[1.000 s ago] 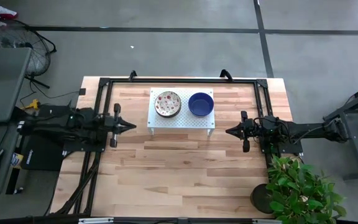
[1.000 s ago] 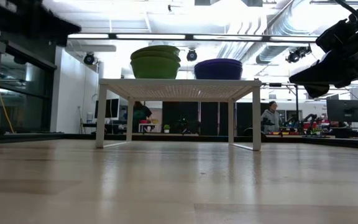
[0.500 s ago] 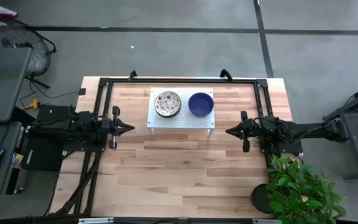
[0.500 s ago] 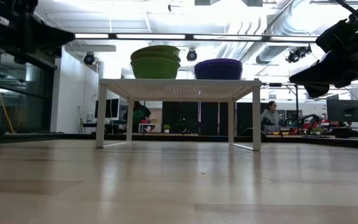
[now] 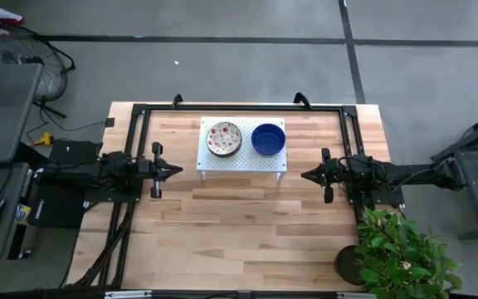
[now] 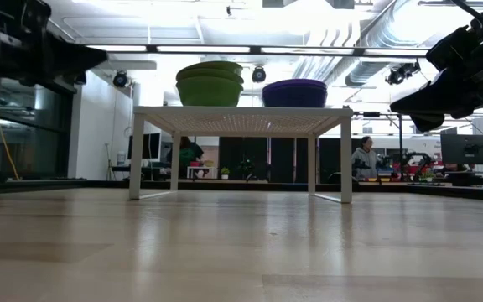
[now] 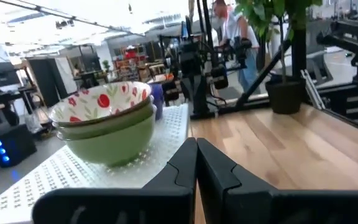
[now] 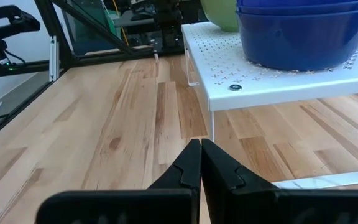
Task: Pick & Place Mini bowls
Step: Return to Home Position
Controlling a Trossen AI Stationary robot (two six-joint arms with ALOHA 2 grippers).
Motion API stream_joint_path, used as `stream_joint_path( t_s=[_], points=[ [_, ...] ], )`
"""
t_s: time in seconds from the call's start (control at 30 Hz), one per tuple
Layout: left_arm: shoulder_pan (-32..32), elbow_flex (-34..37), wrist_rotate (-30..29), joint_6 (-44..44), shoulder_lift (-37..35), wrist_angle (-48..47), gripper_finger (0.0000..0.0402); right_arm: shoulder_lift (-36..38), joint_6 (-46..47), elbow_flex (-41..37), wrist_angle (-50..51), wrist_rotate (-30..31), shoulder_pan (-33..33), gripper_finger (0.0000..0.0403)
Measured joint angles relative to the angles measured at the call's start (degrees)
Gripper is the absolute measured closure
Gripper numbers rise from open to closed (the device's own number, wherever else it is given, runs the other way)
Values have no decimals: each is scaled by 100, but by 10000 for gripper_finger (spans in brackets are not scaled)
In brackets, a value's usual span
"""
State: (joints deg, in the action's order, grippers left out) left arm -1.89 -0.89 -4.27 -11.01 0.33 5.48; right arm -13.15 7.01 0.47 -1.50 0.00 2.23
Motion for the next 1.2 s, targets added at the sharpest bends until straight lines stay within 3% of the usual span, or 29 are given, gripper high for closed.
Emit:
stream_joint_path(
  t_s=[0.13, 0.5, 1.2],
  points=[
    [0, 4, 105, -50, 9, -502, 401, 0, 0, 0, 0, 1, 1, 402],
    [0, 13, 382, -1285, 16, -500, 401, 0, 0, 1, 0, -2, 0, 403],
    [0, 17, 384, -1318, 18, -506, 401, 0, 0, 0, 0, -2, 1, 403]
  ],
)
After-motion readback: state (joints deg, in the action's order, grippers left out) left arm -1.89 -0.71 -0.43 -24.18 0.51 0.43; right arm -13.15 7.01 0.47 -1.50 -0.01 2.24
